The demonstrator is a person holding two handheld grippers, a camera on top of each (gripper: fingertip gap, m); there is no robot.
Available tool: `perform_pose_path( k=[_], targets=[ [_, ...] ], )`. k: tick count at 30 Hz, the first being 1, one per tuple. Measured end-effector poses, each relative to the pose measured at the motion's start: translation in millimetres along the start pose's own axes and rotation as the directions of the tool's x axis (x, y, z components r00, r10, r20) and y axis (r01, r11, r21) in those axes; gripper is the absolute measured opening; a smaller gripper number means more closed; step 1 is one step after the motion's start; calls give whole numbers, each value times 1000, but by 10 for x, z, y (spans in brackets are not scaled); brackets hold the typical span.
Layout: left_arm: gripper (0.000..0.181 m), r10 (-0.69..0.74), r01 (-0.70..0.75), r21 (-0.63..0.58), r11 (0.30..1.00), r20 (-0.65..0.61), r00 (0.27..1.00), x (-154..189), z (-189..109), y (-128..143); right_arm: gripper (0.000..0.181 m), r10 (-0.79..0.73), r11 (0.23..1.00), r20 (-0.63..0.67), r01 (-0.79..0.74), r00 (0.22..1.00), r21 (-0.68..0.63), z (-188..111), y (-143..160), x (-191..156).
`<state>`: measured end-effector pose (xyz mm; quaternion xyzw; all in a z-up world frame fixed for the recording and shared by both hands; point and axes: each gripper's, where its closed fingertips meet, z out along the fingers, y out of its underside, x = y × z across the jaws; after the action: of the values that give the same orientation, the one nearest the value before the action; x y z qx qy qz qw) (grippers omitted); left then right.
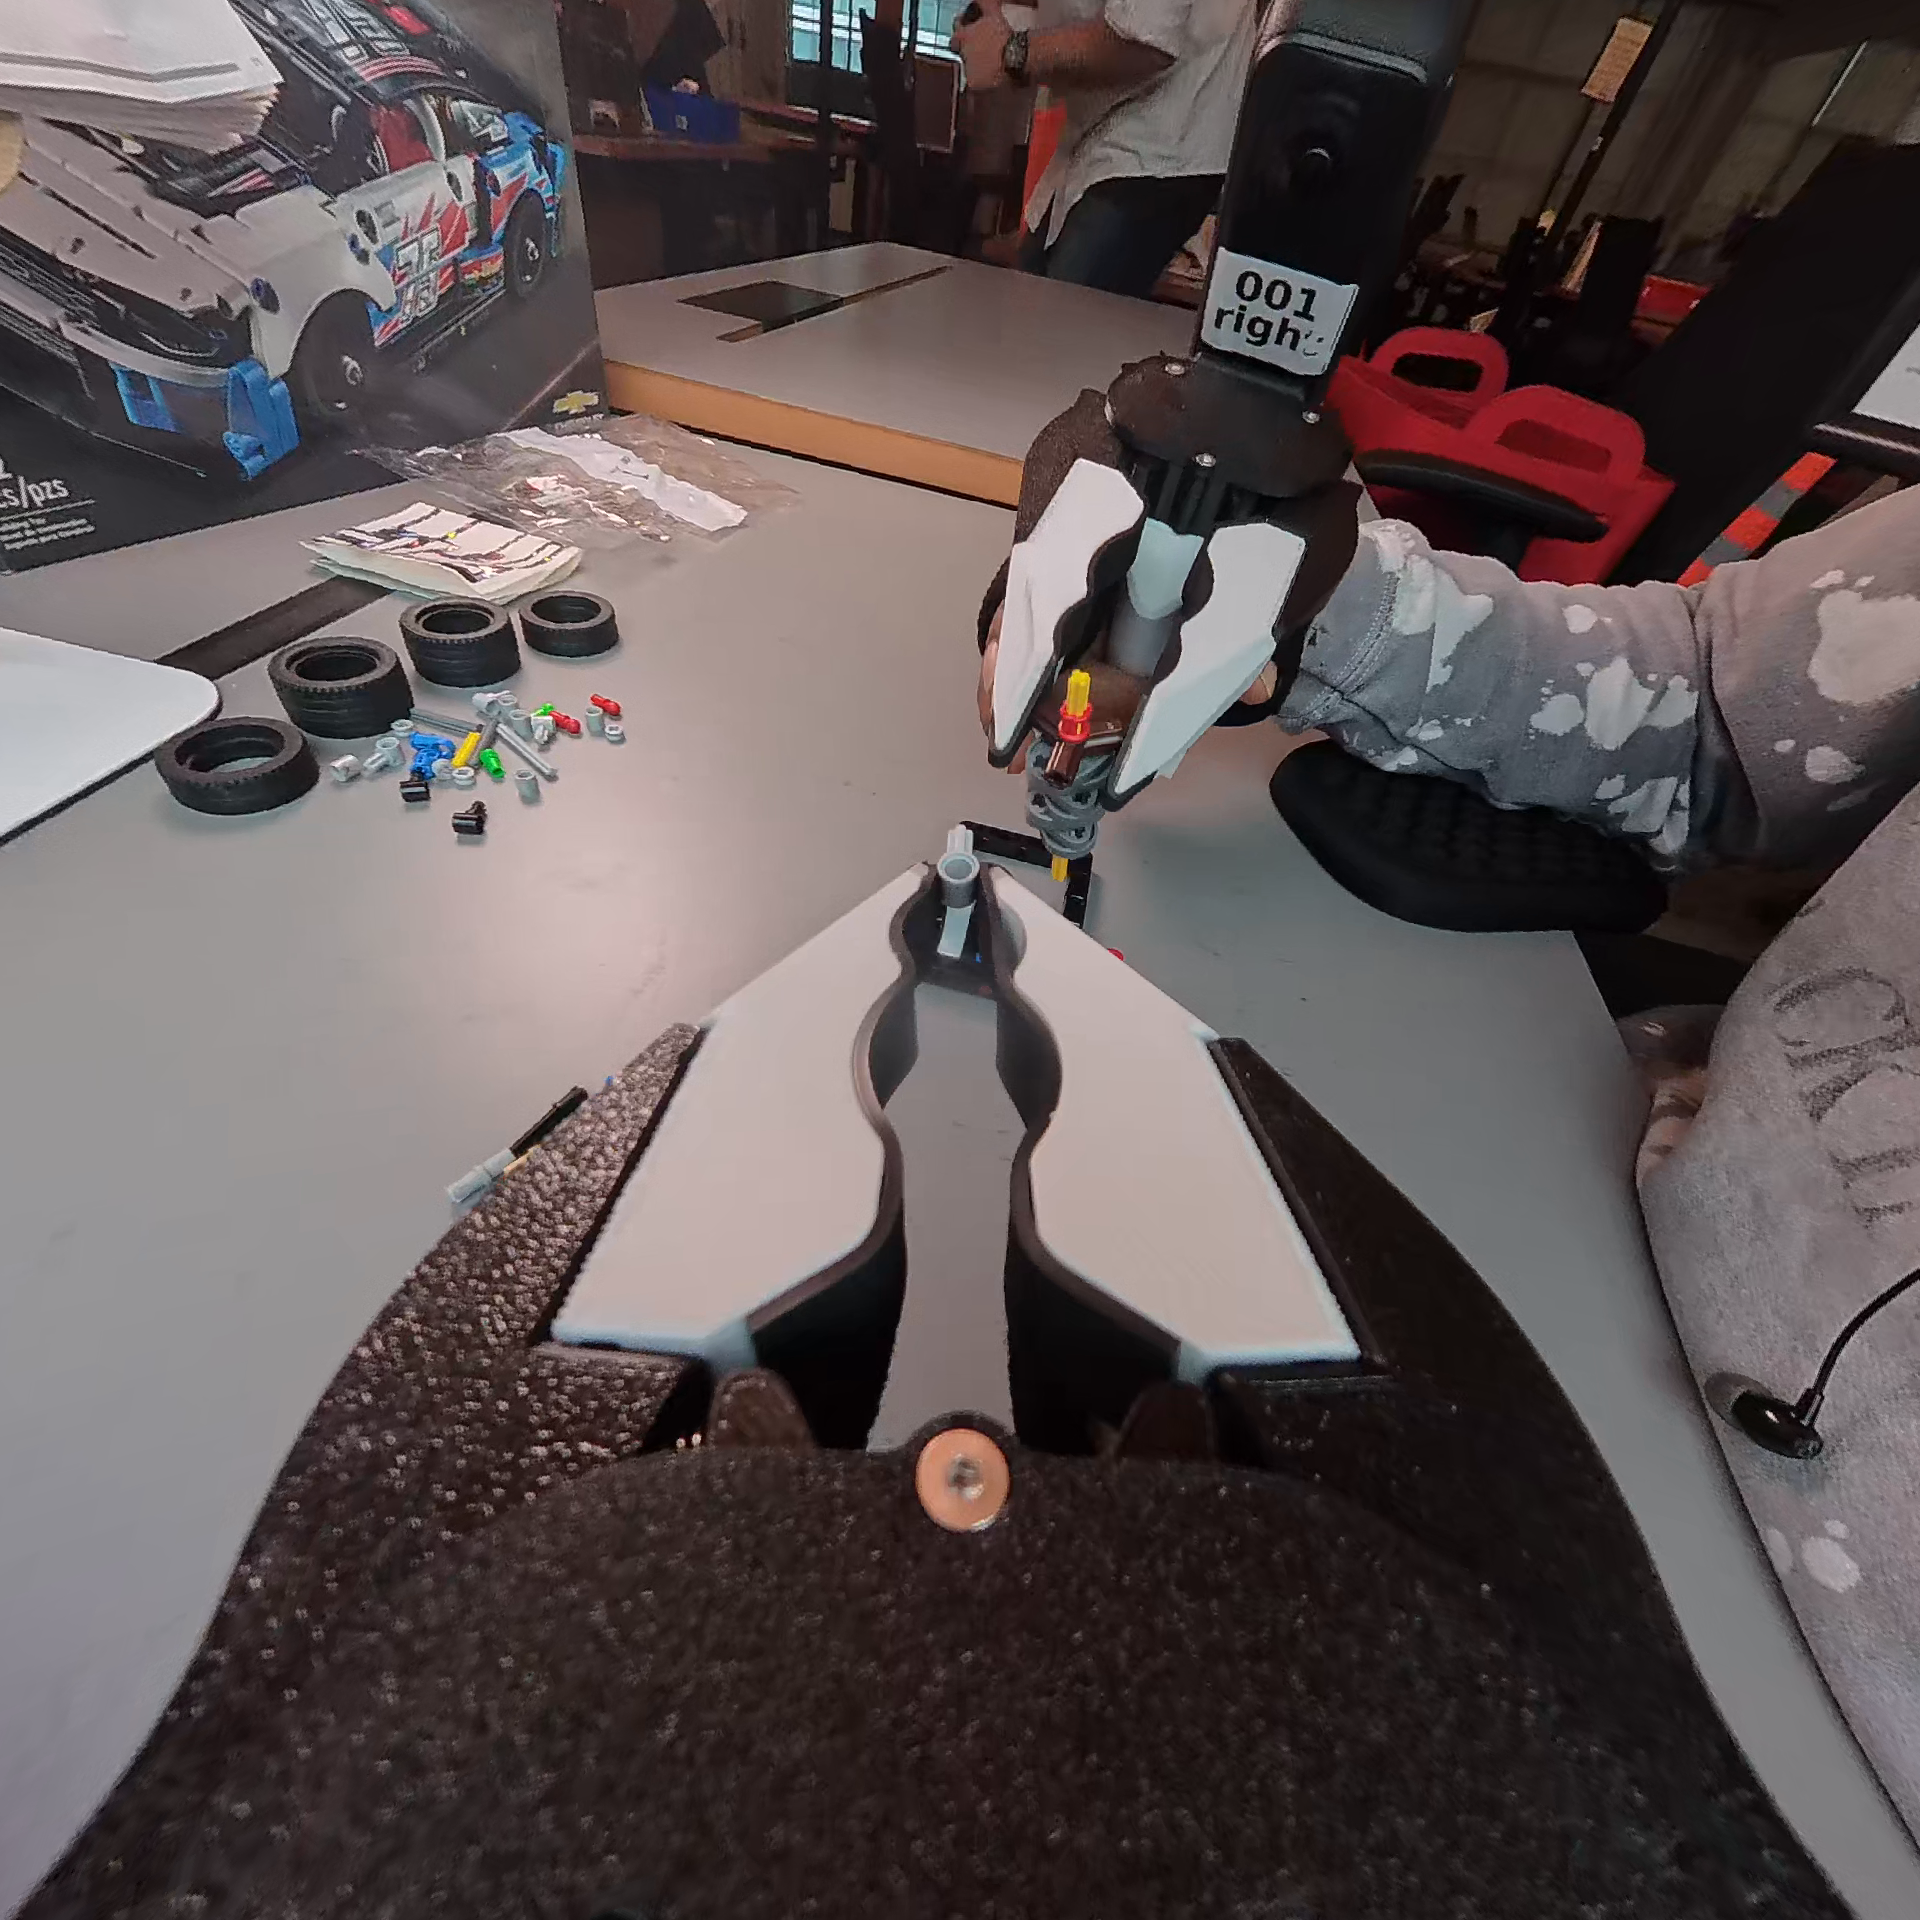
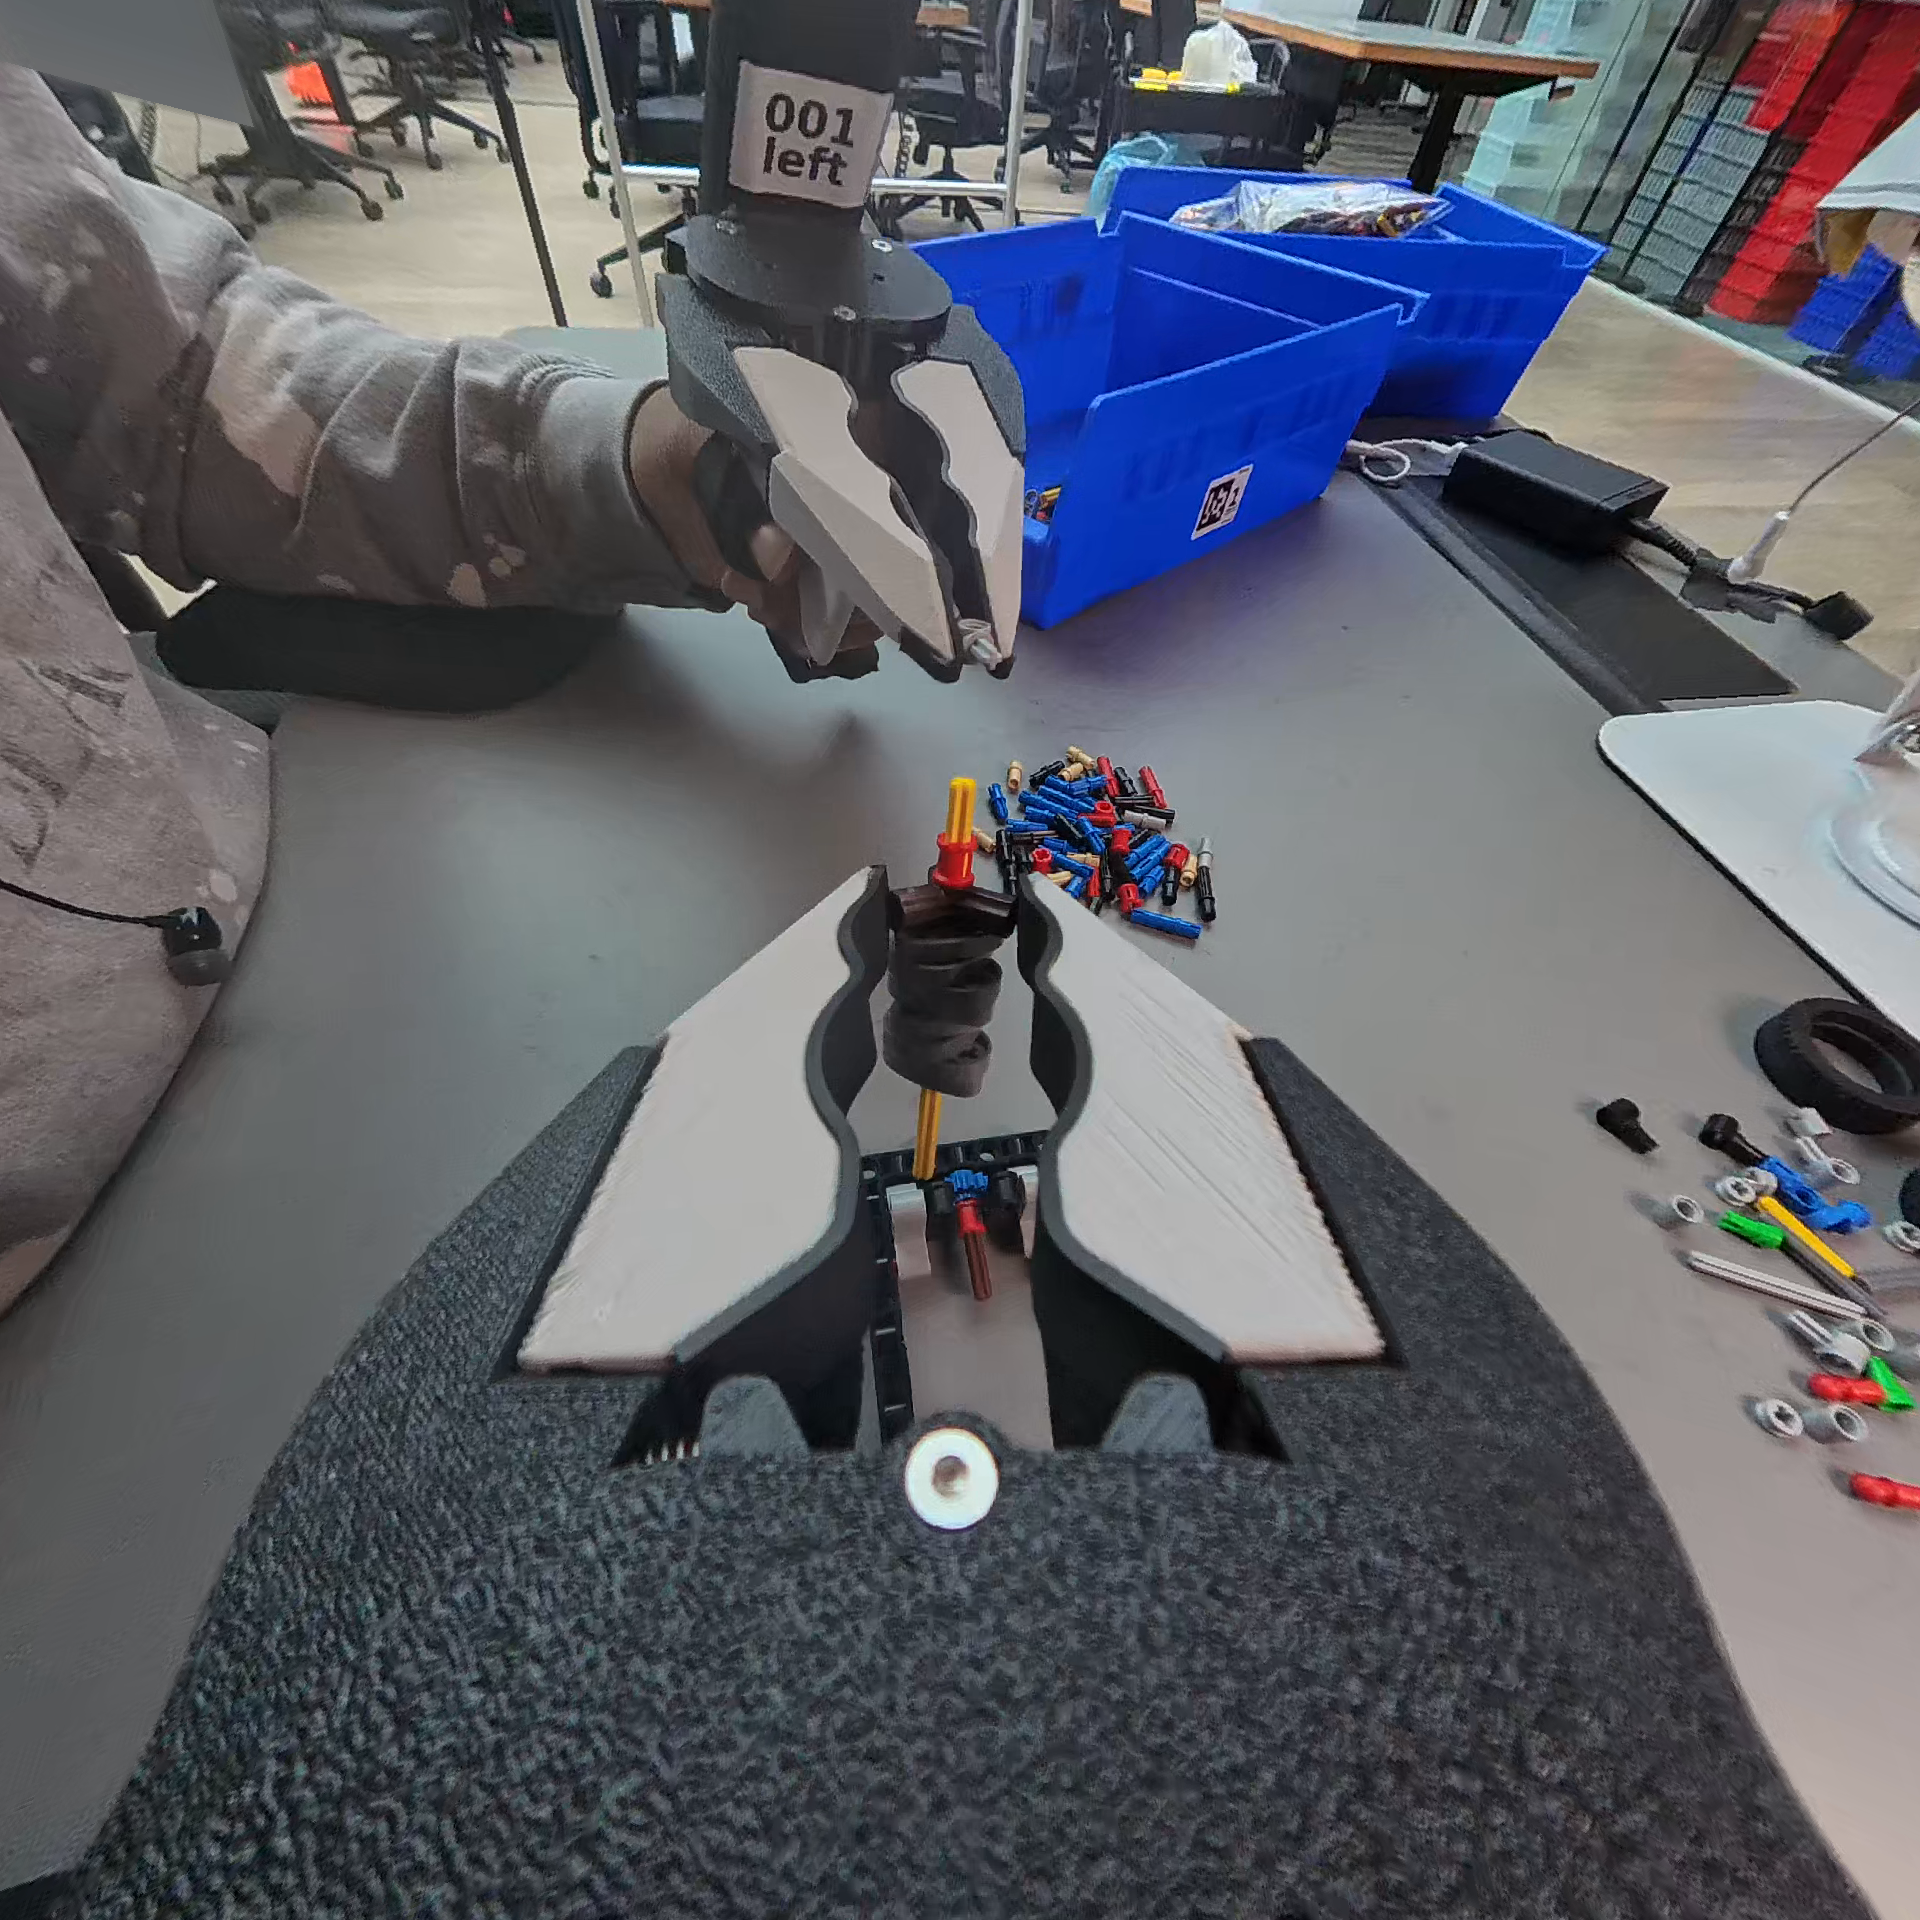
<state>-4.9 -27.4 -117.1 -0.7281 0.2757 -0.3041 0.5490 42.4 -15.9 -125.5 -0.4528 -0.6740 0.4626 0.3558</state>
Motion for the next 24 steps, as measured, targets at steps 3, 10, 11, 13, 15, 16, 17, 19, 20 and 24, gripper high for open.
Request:
perform_pose_path(
  k=[3,10,11,13,15,16,17,19,20,24],
  targets=[
    [7,29,-30,19,999,40,999,-33,-74,-116,24,-8,1000,-5,8,1000,-11,12,2,-8],
    [7,151,-181,45,982,379,913,-492,-896,-798,24,-11,1000,-24,11,1000,1,-29,-39,16],
    [7,174,-198,14,980,417,892,-560,-1044,-839,24,-15,1000,-30,15,999,5,-37,-49,24],
    [7,208,-193,-82,978,515,832,-764,-1343,-832,24,-20,1000,-39,20,999,11,-49,-62,33],
    [7,246,-150,-210,966,567,786,-933,-1593,-693,24,-27,1000,-46,27,999,6,-49,-55,37],
    [7,253,-125,-255,959,565,786,-966,-1672,-612,24,-30,1000,-48,30,998,3,-45,-49,35],
    [7,263,-112,-290,950,558,787,-988,-1737,-538,24,-32,999,-48,32,998,-1,-39,-42,29],
    [7,307,-98,-379,920,544,781,-1051,-1862,-359,24,-41,999,-48,40,998,-11,-28,-24,19],
    [7,328,-76,-432,899,545,772,-1105,-1938,-250,24,-45,999,-49,44,998,-16,-25,-18,17],
    [7,377,-3,-581,814,523,765,-1234,-2153,106,24,-43,999,-46,42,998,-16,-17,-8,19]
  ],
)
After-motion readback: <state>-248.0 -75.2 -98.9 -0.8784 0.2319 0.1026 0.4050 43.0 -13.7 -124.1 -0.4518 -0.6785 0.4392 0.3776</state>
